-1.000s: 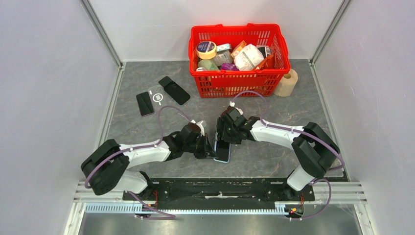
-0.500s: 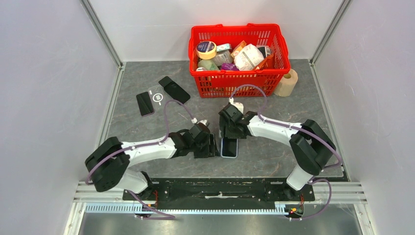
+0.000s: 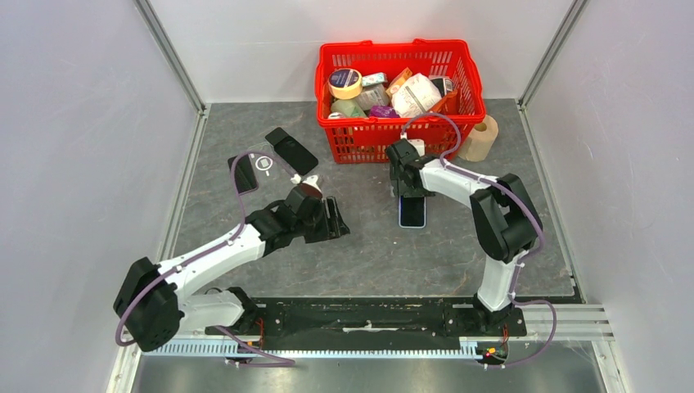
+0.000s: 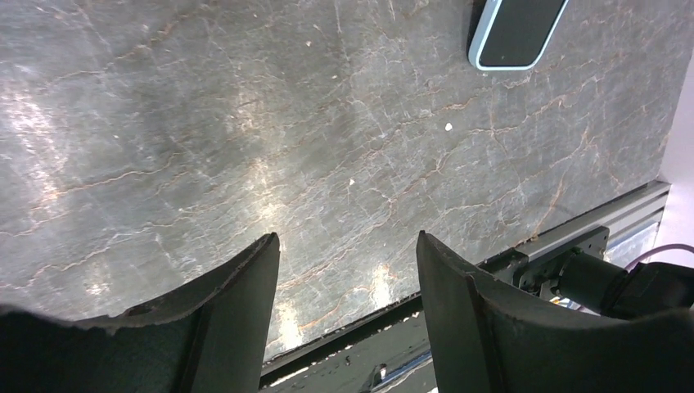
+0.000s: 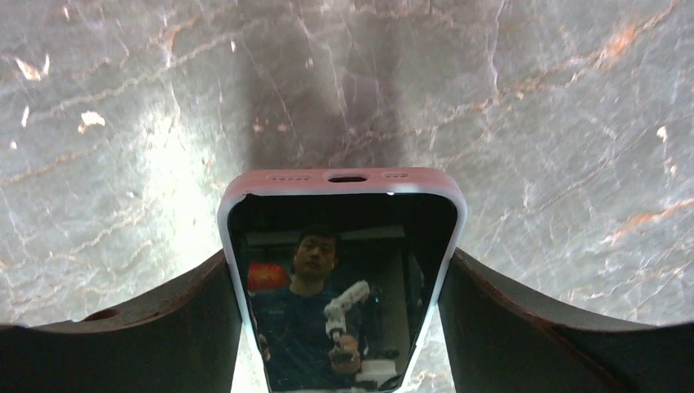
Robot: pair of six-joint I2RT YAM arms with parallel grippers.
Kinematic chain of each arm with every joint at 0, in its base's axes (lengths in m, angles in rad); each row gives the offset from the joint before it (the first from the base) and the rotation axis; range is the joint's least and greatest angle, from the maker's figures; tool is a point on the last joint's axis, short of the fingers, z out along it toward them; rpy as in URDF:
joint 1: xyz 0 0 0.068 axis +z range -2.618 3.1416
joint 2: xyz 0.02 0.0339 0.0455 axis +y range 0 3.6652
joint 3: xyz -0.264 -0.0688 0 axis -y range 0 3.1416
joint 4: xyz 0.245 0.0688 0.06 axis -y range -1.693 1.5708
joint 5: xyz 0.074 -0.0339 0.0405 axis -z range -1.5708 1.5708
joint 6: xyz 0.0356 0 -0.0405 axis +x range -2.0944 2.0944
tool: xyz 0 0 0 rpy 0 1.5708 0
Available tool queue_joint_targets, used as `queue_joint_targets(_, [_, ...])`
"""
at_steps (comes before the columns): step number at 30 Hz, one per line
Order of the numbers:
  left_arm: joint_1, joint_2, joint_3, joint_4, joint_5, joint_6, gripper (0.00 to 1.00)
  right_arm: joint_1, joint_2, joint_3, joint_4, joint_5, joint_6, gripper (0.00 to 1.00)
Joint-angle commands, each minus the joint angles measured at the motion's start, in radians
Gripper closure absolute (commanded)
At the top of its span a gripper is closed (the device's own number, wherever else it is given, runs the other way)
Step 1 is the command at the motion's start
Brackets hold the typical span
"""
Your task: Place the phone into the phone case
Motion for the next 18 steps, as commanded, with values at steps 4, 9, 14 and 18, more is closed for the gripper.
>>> queue_joint_targets(4, [0.056, -0.087, -0.003, -0.058, 0.036, 0.077, 0.31, -0.029, 0.102, 0.13, 0.023, 0.025, -0.113, 0.67])
queue_joint_targets(9, [0.086, -0.116, -0.014, -0.068, 0.051, 0.086, 0.31, -0.031, 0.128, 0.13, 0.023, 0.02, -0.113, 0.39])
queue_joint_targets(14, [0.096, -0.125, -0.023, -0.061, 0.05, 0.085, 0.3, -0.032, 0.124, 0.129, 0.026, -0.006, -0.107, 0.14])
queue_joint_targets(18, [0.1, -0.127, -0.03, -0.053, 0.046, 0.077, 0.3, -0.031, 0.096, 0.125, 0.018, -0.02, -0.093, 0.04])
